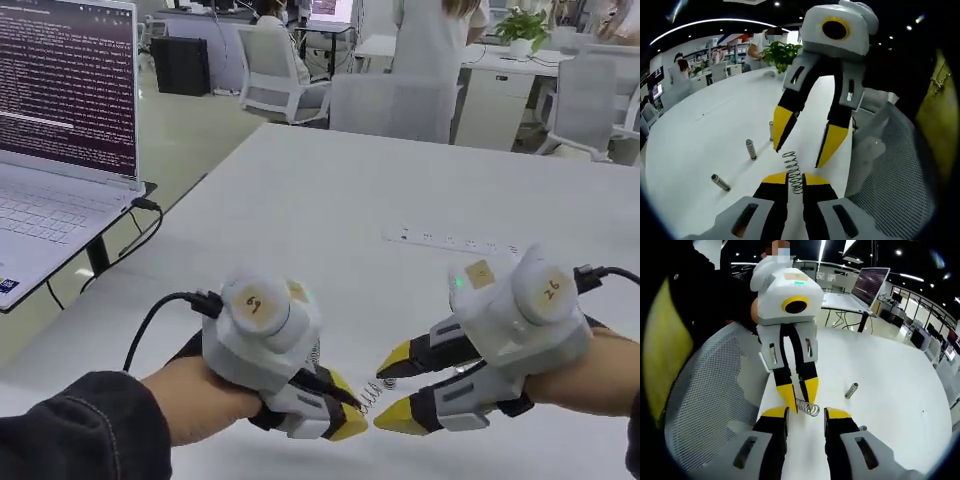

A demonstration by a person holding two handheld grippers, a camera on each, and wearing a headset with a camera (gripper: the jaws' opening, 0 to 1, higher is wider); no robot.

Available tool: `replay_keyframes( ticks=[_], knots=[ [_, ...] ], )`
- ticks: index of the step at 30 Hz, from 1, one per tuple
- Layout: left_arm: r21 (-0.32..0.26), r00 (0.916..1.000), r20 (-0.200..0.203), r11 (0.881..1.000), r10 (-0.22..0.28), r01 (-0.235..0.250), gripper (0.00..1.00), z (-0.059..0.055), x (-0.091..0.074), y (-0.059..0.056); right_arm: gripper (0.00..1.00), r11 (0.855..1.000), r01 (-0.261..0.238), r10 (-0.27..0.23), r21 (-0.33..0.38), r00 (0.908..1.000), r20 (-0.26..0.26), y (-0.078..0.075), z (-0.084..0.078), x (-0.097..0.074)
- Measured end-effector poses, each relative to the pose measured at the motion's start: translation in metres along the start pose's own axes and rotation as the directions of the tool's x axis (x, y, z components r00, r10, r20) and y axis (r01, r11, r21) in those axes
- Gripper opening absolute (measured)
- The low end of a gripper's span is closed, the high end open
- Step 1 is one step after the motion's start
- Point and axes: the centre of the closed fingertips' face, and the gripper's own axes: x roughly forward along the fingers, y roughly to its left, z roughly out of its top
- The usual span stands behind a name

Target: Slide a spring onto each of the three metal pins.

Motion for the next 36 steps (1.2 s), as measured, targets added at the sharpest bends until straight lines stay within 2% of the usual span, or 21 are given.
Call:
replay_keyframes(
  ticks=[2, 5, 9, 17, 27, 32, 34, 36],
  knots=[
    [0.024, 0.9999, 0.009, 1.0, -0.014, 0.014, 0.02, 0.003, 0.0, -0.004, 0.25, 1.0, -0.013, 0.013, 0.01, 0.9999, 0.001, 0.001, 0.0, 0.0],
    [0.058, 0.9997, 0.008, 0.998, -0.022, 0.022, 0.02, 0.004, 0.001, -0.007, 0.24, 0.999, -0.038, 0.039, 0.018, 0.9987, -0.033, 0.003, -0.005, 0.001],
    [0.091, 0.9994, 0.007, 0.995, -0.033, 0.032, 0.02, 0.004, 0.002, -0.011, 0.19, 0.996, -0.076, 0.078, 0.044, 0.9956, -0.052, 0.008, -0.007, 0.002],
    [0.139, 0.9986, 0.016, 0.989, -0.05, 0.047, 0.02, 0.008, 0.004, -0.017, 0.15, 0.991, -0.109, 0.114, 0.072, 0.9912, -0.068, 0.012, -0.01, 0.003],
    [0.159, 0.9983, 0.026, 0.986, -0.053, 0.048, 0.02, 0.011, 0.005, -0.019, 0.09, 0.99, -0.115, 0.122, 0.084, 0.9892, -0.081, 0.014, -0.014, 0.002],
    [0.128, 0.9972, 0.052, 0.991, -0.054, 0.047, 0.05, 0.013, 0.004, -0.018, 0.08, 0.99, -0.114, 0.12, 0.078, 0.9892, -0.084, 0.015, -0.013, 0.0],
    [0.105, 0.9973, 0.046, 0.993, -0.057, 0.052, 0.08, 0.012, 0.005, -0.018, 0.08, 0.991, -0.107, 0.114, 0.077, 0.99, -0.083, 0.014, -0.013, -0.001],
    [0.111, 0.9977, 0.041, 0.993, -0.054, 0.049, 0.1, 0.009, 0.005, -0.018, 0.08, 0.99, -0.108, 0.114, 0.086, 0.9909, -0.07, 0.013, -0.011, -0.003]
  ],
)
